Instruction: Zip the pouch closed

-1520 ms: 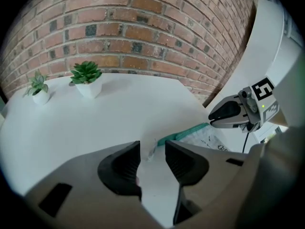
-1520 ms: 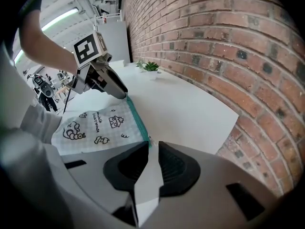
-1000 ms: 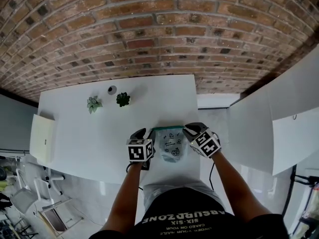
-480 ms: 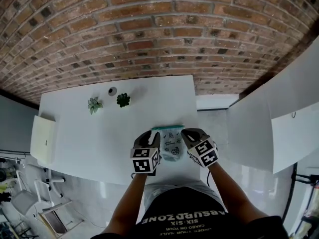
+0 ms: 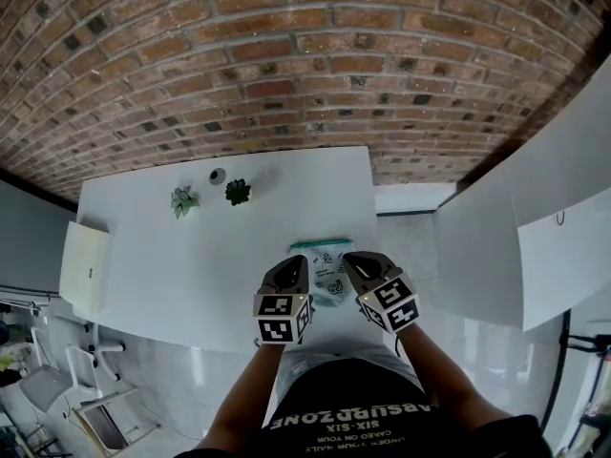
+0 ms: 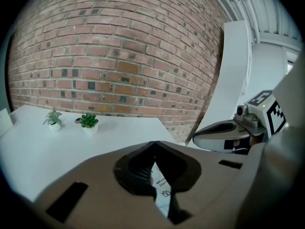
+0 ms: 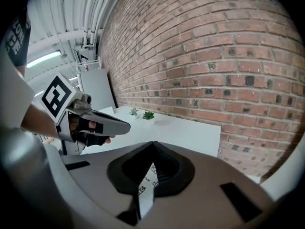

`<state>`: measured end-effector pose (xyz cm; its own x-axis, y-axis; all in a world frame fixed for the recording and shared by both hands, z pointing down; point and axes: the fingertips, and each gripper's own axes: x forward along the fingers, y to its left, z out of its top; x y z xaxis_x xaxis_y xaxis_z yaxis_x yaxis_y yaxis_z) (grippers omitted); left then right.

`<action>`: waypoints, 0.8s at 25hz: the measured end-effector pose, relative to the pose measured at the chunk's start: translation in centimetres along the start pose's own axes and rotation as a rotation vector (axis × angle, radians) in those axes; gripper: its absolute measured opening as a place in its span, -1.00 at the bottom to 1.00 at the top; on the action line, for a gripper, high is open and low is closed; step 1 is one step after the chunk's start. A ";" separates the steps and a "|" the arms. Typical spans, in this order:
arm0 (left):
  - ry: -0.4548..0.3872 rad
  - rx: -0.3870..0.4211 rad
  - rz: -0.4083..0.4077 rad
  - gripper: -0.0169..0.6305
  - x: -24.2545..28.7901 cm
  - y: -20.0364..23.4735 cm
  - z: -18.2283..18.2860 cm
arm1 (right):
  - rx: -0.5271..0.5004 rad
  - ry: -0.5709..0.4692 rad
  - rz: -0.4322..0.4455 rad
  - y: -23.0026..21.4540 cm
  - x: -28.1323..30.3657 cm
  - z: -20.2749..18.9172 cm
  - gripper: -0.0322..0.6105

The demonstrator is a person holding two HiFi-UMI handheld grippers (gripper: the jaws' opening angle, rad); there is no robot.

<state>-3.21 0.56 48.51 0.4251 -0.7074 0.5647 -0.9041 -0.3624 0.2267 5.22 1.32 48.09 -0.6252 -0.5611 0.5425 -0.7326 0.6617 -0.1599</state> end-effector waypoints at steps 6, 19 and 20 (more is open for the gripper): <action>-0.003 0.013 -0.007 -0.93 -1.0 -1.2 0.2 | -0.008 -0.023 -0.003 1.4 -0.9 0.6 -0.91; -0.015 0.005 -0.038 -0.93 -2.5 -2.5 0.1 | 0.009 -0.030 -0.014 2.7 -2.0 0.4 -0.91; -0.014 0.005 -0.040 -0.93 -2.6 -2.5 0.1 | 0.010 -0.029 -0.015 2.7 -2.0 0.3 -0.91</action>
<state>-2.08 3.30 46.41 0.4612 -0.7009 0.5440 -0.8863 -0.3931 0.2449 4.40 4.09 46.29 -0.6217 -0.5849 0.5209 -0.7443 0.6482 -0.1606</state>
